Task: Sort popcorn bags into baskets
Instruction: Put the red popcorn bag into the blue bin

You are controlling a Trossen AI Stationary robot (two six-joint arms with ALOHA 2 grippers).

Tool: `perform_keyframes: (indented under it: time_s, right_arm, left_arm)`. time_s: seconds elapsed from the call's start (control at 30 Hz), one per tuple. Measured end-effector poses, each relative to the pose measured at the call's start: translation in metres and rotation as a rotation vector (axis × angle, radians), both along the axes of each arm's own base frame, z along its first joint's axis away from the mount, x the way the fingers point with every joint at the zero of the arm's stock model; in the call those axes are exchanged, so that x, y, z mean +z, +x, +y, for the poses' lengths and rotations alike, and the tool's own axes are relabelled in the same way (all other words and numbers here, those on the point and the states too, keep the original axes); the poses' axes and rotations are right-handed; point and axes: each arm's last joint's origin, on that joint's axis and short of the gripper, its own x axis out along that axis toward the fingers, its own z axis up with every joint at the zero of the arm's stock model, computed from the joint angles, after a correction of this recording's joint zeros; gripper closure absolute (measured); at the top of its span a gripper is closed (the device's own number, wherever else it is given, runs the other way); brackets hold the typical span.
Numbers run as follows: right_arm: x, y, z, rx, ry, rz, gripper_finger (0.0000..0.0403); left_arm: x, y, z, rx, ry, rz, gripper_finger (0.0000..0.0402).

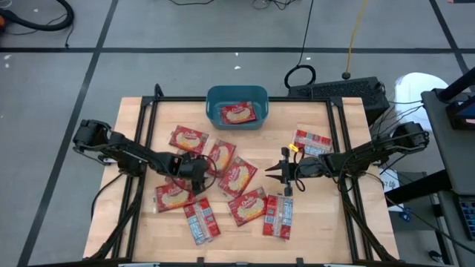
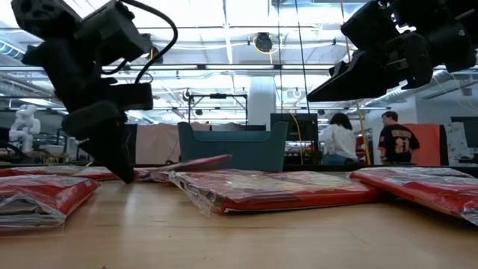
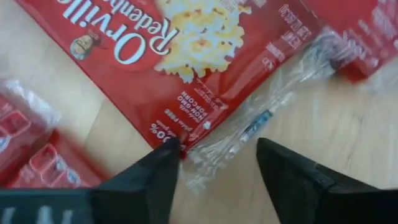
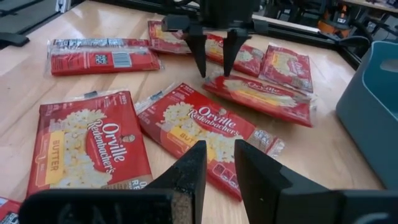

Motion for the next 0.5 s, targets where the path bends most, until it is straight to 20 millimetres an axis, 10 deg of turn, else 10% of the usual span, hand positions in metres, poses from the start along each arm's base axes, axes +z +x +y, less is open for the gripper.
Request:
perform_keyframes:
  time_s: [0.3, 0.5]
  right_arm:
    - [0.0, 0.0, 0.001, 0.007, 0.053, -0.001, 0.0328]
    - [0.002, 0.001, 0.001, -0.025, 0.14, -0.024, 0.0328]
  left_arm:
    - [0.0, 0.005, 0.002, -0.095, 0.047, -0.046, 0.0376]
    - [0.01, 0.011, -0.002, -0.151, 0.127, -0.057, 0.0397]
